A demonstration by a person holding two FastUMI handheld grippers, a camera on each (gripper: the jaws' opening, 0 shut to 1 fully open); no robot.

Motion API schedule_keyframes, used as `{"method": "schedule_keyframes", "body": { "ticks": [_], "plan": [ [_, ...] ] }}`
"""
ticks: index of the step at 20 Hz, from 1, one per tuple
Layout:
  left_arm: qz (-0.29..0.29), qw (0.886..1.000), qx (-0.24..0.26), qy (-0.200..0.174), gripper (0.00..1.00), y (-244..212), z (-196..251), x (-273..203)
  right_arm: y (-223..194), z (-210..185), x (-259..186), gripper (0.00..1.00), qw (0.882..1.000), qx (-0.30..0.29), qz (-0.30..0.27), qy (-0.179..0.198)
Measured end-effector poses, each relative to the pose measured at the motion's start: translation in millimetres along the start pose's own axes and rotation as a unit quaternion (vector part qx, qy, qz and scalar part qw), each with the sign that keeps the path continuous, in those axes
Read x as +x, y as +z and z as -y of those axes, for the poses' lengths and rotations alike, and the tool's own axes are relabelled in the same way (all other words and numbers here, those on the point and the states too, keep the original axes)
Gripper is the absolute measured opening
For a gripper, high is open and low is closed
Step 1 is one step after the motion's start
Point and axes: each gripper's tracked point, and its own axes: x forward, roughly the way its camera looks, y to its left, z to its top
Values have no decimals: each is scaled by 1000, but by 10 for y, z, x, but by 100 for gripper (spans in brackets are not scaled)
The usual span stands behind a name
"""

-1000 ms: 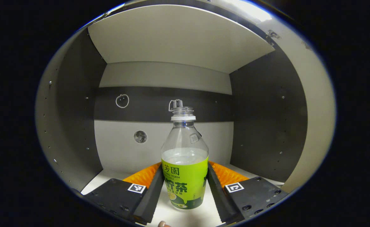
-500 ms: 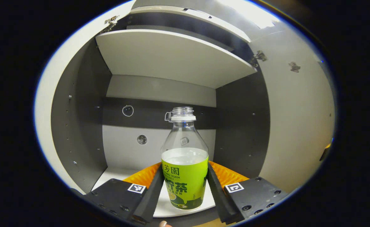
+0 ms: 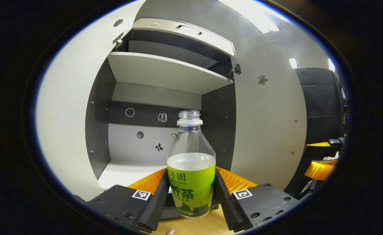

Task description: Grasp the bottle in the cabinet with the left hand and place it on the coaster, then close the right door with the right hand and the left door with the left hand.

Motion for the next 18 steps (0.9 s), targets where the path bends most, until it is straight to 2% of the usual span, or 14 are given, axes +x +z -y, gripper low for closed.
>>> {"method": "schedule_keyframes", "body": {
  "ticks": [3, 5, 8, 13, 14, 16, 18],
  "plan": [
    [-14, 1000, 6, -2, 77, -213, 196, -286, 27, 69, -160, 98, 1000, -14, 2, -16],
    [-14, 1000, 10, 15, 76, -340, 251, -470, 11, 99, -225, 98, 1000, -11, -2, -12],
    [-13, 1000, -11, 26, 76, -584, 422, -681, -50, 121, -281, 98, 1000, -1, -12, 10],
    [-34, 997, -31, 67, 77, -1111, 667, -944, -233, 89, -377, 96, 997, 28, -33, 71],
    [-36, 996, -33, 78, 76, -1226, 726, -988, -262, 101, -397, 98, 996, 29, -34, 80],
    [-40, 994, -18, 104, 75, -1446, 793, -1077, -362, 133, -442, 98, 995, 27, -38, 92],
    [-49, 992, -4, 112, 75, -1686, 913, -1129, -501, 130, -473, 98, 993, 31, -44, 105]
  ]
}}
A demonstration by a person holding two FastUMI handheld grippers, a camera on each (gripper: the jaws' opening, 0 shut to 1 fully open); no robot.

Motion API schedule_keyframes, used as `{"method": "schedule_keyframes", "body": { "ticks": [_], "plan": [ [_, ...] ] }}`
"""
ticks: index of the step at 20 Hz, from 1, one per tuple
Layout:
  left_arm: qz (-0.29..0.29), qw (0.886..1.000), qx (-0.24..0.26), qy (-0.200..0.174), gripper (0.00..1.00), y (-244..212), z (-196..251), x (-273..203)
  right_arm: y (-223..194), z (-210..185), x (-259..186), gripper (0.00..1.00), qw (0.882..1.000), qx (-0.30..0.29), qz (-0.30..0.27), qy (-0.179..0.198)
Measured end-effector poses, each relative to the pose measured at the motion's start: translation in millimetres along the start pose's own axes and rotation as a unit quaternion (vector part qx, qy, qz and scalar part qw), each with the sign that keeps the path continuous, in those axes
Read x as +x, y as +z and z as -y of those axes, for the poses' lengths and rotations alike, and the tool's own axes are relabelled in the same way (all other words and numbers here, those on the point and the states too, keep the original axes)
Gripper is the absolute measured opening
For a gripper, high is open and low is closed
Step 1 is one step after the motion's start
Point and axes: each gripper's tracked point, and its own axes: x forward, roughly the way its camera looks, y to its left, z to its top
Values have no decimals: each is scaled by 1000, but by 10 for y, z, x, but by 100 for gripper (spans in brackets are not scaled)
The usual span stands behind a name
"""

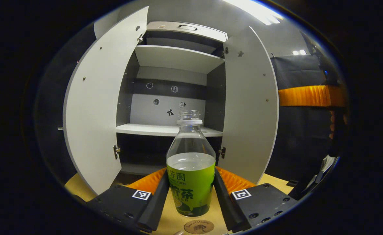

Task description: Grasp the bottle in the cabinet with the left hand and place it on the coaster, then close the right door with the right hand and the left door with the left hand.

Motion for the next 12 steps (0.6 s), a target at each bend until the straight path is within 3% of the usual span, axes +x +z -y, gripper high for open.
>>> {"method": "schedule_keyframes", "body": {
  "ticks": [8, 12],
  "plan": [
    [4, 1000, -12, 22, 75, -814, 185, -64, -600, -13, 7, 98, 999, 23, -3, 29],
    [24, 1000, -13, 13, 75, -1054, 318, -22, -902, 55, 32, 100, 999, 33, -17, 22]
  ]
}}
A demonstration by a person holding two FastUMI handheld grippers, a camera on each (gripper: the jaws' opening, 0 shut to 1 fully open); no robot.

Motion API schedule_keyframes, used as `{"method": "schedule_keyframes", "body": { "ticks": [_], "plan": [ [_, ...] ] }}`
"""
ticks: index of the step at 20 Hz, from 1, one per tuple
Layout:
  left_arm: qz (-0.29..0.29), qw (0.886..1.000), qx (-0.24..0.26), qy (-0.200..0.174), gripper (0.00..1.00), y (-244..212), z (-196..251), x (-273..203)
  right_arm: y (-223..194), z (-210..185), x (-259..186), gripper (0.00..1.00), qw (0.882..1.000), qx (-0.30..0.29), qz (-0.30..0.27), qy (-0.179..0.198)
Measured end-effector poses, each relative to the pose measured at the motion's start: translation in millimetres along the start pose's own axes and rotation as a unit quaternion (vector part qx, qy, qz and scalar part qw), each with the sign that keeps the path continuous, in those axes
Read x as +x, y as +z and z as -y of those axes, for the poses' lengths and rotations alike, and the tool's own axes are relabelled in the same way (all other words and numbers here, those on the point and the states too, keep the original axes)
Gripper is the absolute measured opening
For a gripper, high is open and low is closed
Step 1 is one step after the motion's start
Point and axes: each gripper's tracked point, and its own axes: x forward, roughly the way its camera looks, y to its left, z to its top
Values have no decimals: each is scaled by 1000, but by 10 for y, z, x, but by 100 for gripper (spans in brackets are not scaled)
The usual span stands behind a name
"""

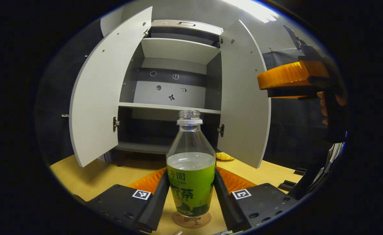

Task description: Grasp the bottle in the cabinet with the left hand and place it on the coaster, then close the right door with the right hand and the left door with the left hand.

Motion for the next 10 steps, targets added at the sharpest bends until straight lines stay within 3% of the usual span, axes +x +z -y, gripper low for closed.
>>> {"method": "schedule_keyframes", "body": {
  "ticks": [10],
  "plan": [
    [-32, 999, 19, 4, 75, -602, 23, 157, -457, 38, 5, 98, 999, 3, -44, -4]
  ]
}}
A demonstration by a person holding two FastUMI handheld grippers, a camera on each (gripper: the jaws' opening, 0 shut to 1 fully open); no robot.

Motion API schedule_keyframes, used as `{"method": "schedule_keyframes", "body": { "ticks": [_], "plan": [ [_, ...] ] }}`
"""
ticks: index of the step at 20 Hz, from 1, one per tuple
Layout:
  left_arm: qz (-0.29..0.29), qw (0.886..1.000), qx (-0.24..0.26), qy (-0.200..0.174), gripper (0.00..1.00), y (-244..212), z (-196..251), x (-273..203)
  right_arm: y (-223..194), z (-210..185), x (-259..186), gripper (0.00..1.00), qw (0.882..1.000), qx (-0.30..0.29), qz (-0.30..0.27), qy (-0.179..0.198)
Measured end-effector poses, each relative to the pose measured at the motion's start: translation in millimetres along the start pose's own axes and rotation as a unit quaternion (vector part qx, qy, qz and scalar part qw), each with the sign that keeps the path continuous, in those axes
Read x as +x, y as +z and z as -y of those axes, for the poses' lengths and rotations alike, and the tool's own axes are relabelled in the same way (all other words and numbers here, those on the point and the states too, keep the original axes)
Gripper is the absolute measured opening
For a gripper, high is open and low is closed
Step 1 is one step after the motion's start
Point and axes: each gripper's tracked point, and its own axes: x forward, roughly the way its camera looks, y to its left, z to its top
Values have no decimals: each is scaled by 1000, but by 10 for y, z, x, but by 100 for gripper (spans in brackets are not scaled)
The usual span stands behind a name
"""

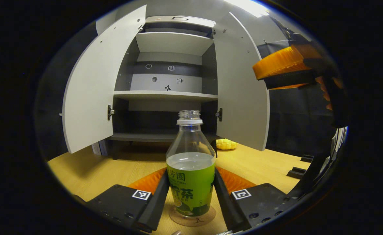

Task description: Grasp the bottle in the cabinet with the left hand and place it on the coaster, then close the right door with the right hand and the left door with the left hand.

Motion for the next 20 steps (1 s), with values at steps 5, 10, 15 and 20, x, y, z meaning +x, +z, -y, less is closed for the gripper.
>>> {"method": "schedule_keyframes", "body": {
  "ticks": [5, 10, 15, 20],
  "plan": [
    [-3, 1000, -2, 1, 76, -68, -8, 31, -59, -27, 17, 98, 1000, -9, -6, 6],
    [-18, 1000, 7, 8, 80, -169, -15, 60, -31, -50, 34, 98, 1000, -9, -6, 11],
    [-20, 1000, -10, 1, 92, -80, 31, 79, 17, -28, 41, 98, 1000, -17, -5, 8],
    [-8, 1000, 15, 2, 96, 328, -16, 135, 255, -35, 0, 98, 1000, -20, 8, 6]
  ]
}}
